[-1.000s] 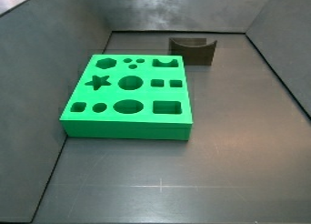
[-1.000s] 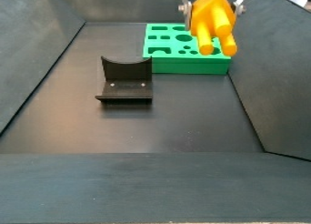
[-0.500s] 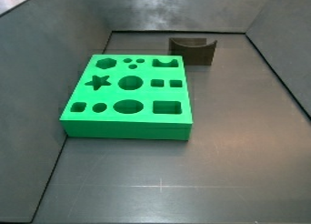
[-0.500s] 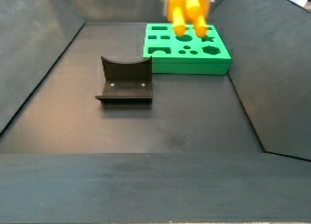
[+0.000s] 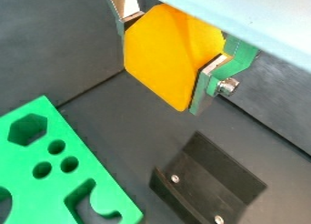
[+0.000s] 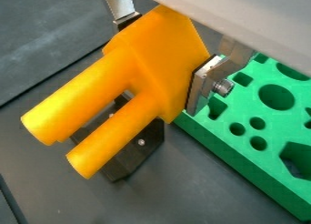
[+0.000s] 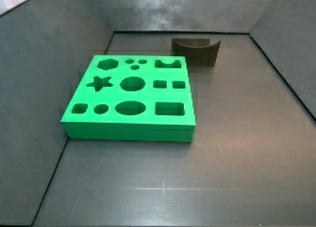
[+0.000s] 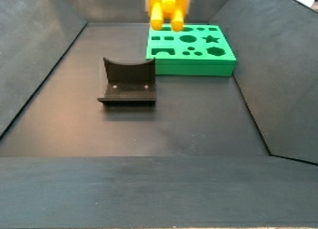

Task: Pick up the 3 prong object. Move up. Rotate the 3 prong object. Place the 3 prong object on the fixture. Regrasp the 3 prong object. Move to above the board. Insert the 3 prong object.
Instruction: Place the 3 prong object on the fixture.

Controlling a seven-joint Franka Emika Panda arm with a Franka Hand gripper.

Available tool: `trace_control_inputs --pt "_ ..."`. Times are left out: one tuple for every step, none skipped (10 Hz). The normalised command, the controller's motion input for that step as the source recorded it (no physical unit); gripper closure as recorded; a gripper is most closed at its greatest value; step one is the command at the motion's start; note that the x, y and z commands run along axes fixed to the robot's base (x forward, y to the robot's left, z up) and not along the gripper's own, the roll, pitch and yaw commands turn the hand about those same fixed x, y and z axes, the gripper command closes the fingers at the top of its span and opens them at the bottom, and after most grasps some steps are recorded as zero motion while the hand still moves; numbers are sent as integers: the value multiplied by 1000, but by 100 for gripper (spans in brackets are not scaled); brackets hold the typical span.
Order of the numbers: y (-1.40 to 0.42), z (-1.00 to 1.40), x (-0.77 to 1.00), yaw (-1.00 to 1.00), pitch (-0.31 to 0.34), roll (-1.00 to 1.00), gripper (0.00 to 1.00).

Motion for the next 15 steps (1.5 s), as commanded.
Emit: trace_control_inputs --pt "-39 -1 702 33 96 -42 100" --pt "-26 1 571 34 113 -45 100" --pt "-17 0 453 35 128 -48 100" --pt "-13 2 368 35 136 -50 100" --pt "146 -138 887 5 -6 -1000 100" --pt "152 -134 808 -1 -5 -1000 100" --pt "128 -85 710 -17 -2 -1000 100" --pt "76 -55 626 -19 9 -1000 100" --pt "59 -28 538 -23 28 -1000 100" --pt "56 -16 463 -29 46 -1000 100" --pt "50 -19 376 -38 63 -1000 100" --pt "49 -21 315 -47 71 -1000 100" --pt "47 -19 249 -57 82 -1000 100" --pt "47 -18 183 -70 93 -1000 100" --pt "47 -20 99 -92 109 -1000 100"
